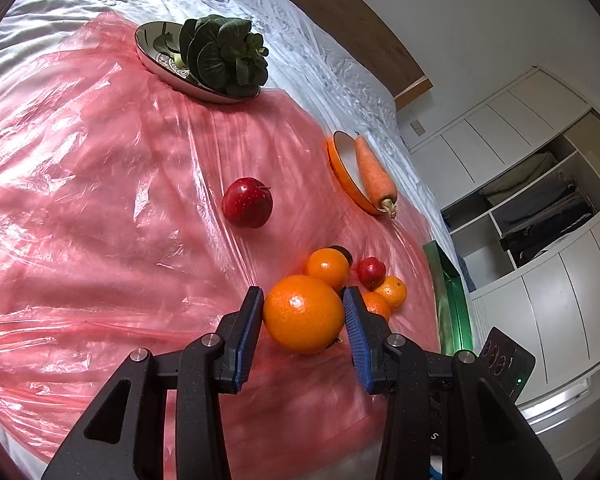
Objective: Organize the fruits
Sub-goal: 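Lift the orange with the left gripper while the right gripper carries the tomato toward the green tray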
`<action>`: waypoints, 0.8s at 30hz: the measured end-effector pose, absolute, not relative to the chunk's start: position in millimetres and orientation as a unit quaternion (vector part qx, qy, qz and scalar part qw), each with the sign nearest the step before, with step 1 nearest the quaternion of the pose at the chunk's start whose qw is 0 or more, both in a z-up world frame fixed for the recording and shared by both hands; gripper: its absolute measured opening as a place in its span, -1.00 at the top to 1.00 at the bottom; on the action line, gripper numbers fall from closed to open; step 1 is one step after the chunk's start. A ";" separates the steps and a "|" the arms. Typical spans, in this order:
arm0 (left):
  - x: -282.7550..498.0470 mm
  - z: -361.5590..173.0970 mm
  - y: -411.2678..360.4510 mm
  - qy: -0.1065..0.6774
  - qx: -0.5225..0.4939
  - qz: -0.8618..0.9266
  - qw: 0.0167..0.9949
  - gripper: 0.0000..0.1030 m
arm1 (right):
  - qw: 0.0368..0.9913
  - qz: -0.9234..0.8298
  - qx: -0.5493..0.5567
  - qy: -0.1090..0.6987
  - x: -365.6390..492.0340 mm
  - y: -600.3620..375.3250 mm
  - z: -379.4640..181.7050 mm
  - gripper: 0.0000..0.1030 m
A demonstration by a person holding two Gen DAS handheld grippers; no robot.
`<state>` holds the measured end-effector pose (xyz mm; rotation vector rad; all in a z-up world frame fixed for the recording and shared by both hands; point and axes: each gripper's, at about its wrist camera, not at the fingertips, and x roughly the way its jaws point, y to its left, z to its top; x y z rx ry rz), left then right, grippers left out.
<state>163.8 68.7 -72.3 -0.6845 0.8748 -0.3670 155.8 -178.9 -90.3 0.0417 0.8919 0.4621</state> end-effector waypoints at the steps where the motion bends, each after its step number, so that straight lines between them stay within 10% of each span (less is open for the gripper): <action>1: 162.4 -70.3 67.9 0.412 -0.316 -0.175 0.837 0.31 | 0.877 0.221 0.019 0.426 154.8 -178.9 -89.4 -0.91; 24: 95.9 -57.0 90.2 0.430 -0.226 -0.152 0.861 0.31 | 0.878 0.222 0.000 0.425 124.7 -172.5 -67.3 -0.86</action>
